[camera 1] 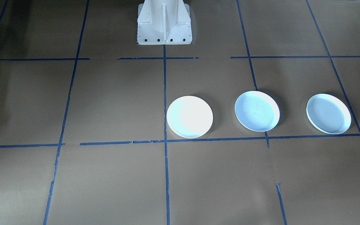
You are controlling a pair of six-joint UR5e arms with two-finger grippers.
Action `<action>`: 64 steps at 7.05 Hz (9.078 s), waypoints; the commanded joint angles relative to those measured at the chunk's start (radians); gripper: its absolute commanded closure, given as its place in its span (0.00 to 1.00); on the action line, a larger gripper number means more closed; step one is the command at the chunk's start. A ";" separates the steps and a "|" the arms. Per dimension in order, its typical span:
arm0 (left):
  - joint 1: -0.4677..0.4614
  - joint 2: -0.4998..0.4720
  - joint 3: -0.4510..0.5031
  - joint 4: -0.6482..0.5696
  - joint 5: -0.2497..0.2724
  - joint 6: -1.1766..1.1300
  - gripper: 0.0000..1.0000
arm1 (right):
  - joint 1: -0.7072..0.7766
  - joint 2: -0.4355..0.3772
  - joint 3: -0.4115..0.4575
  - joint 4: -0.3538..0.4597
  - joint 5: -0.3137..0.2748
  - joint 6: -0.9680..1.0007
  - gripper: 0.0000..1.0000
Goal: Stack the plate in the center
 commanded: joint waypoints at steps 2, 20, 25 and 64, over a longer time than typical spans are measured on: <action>0.004 0.000 0.003 0.006 0.000 0.006 0.00 | 0.000 0.000 0.000 0.000 0.000 0.000 0.00; 0.263 -0.173 0.380 -0.586 0.039 -0.537 0.05 | 0.000 0.000 0.000 0.000 0.000 0.000 0.00; 0.261 -0.126 0.376 -0.594 0.040 -0.480 0.12 | 0.000 0.000 0.000 0.000 0.000 0.000 0.00; 0.513 -0.228 0.112 -0.785 -0.081 -1.267 0.27 | 0.000 0.000 0.000 0.000 0.000 0.000 0.00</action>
